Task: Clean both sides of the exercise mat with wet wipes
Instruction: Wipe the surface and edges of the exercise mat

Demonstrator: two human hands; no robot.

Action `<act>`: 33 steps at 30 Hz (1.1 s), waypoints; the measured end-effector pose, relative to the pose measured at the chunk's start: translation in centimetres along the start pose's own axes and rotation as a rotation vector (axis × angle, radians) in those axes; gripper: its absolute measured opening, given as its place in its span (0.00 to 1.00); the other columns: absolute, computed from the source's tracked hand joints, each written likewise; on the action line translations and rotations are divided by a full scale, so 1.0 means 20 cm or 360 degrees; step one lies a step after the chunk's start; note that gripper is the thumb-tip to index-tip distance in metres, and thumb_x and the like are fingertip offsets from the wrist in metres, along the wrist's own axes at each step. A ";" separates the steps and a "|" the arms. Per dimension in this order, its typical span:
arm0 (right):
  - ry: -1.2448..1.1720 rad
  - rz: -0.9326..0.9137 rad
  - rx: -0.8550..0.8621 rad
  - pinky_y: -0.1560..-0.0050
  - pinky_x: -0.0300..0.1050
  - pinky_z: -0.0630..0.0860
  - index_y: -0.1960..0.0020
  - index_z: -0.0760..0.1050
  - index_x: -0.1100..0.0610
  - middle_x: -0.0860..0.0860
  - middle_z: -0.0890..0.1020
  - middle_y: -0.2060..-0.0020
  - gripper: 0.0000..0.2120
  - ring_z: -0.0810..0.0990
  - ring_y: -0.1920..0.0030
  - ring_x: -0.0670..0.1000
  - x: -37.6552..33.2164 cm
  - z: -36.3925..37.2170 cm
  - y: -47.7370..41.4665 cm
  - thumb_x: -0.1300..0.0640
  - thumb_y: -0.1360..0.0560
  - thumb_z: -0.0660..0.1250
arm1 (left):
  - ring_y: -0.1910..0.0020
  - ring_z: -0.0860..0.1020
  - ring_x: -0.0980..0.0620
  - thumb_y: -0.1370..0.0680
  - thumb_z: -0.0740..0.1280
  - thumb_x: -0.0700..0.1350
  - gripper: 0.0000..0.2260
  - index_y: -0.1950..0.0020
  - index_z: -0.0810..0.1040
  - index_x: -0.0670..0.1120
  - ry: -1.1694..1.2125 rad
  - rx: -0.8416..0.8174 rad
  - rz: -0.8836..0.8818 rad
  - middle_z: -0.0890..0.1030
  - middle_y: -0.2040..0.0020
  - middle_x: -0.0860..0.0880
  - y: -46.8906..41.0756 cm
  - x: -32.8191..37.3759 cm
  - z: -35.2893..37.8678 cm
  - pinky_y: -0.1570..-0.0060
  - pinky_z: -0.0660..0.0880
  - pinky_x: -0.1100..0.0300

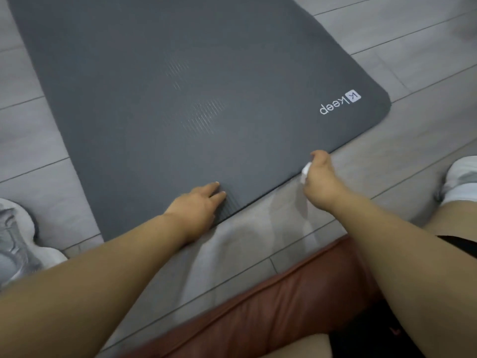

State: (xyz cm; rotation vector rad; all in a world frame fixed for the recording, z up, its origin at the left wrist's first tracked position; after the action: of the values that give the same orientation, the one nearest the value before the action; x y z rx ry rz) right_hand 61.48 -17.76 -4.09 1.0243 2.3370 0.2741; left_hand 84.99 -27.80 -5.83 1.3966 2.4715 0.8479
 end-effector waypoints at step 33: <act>0.0118 -0.1449 -0.0210 0.78 0.46 0.71 0.60 0.74 0.65 0.61 0.73 0.66 0.08 0.73 0.73 0.59 -0.84 0.89 0.58 0.62 0.32 0.58 | 0.32 0.63 0.39 0.23 0.65 0.54 0.25 0.27 0.65 0.56 0.0261 0.0293 -0.0454 0.59 0.24 0.46 0.34 -0.80 0.13 0.32 0.58 0.54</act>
State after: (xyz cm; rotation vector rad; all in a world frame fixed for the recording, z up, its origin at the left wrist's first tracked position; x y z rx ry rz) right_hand 87.95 -22.66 -6.95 -0.1665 2.5412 0.0973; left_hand 99.62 -37.37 -6.07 1.0206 2.8466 0.7133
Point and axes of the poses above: each hand's wrist, its own y-axis away from the middle knuckle, its own z-axis out of the palm, x = y × z, the point moved 6 cm from there along -y, towards the middle knuckle
